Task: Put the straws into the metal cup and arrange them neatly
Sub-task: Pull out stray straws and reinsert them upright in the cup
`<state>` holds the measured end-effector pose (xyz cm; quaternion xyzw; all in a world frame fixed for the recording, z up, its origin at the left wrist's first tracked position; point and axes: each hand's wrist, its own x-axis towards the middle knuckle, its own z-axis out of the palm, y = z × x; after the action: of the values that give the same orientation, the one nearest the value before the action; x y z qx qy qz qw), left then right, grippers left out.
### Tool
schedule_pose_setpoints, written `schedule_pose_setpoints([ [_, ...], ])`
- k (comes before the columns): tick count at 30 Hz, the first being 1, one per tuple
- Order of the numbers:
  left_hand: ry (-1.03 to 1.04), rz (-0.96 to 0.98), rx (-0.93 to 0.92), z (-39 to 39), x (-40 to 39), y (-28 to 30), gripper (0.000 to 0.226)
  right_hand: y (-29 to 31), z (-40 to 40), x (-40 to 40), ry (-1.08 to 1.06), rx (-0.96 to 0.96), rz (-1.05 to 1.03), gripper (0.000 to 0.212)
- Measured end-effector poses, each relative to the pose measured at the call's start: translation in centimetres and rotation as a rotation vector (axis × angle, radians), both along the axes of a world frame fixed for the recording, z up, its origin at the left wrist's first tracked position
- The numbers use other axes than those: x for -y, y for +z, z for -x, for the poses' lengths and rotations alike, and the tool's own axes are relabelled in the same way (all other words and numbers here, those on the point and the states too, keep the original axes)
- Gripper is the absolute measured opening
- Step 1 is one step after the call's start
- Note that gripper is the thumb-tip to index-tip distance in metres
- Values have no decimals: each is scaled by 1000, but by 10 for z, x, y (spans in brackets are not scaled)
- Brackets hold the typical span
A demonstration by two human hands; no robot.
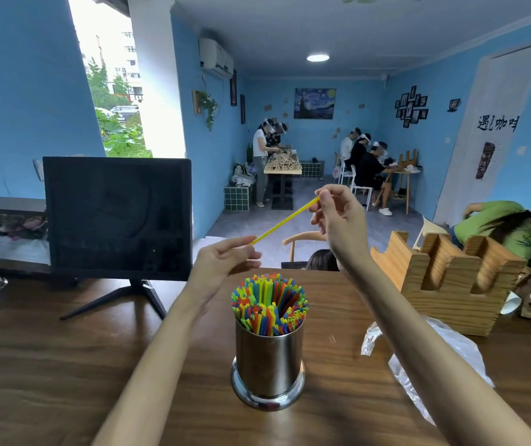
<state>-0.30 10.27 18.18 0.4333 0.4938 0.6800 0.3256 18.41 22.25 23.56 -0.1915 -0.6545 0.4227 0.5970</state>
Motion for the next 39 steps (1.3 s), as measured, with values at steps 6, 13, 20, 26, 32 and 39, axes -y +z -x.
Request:
schedule_pose_setpoints([
  [6,106,-197,370,9,3,7,26,-27,-8,-12,58,291,79,16],
  [13,357,-311,166,9,-5,16,14,-58,-7,-15,168,868,-259,18],
  [20,392,-325,-202,-17,-8,20,24,-69,8,-7,224,900,-363,15],
  [26,186,65,-556,-20,-12,-11,21,-72,16,-27,31,894,-220,18],
  [32,87,211,-738,-15,-13,-21,13,-83,22,-29,37,1018,-175,31],
  [39,31,273,-786,-12,-13,-14,10,-80,22,-25,8,991,-170,22],
])
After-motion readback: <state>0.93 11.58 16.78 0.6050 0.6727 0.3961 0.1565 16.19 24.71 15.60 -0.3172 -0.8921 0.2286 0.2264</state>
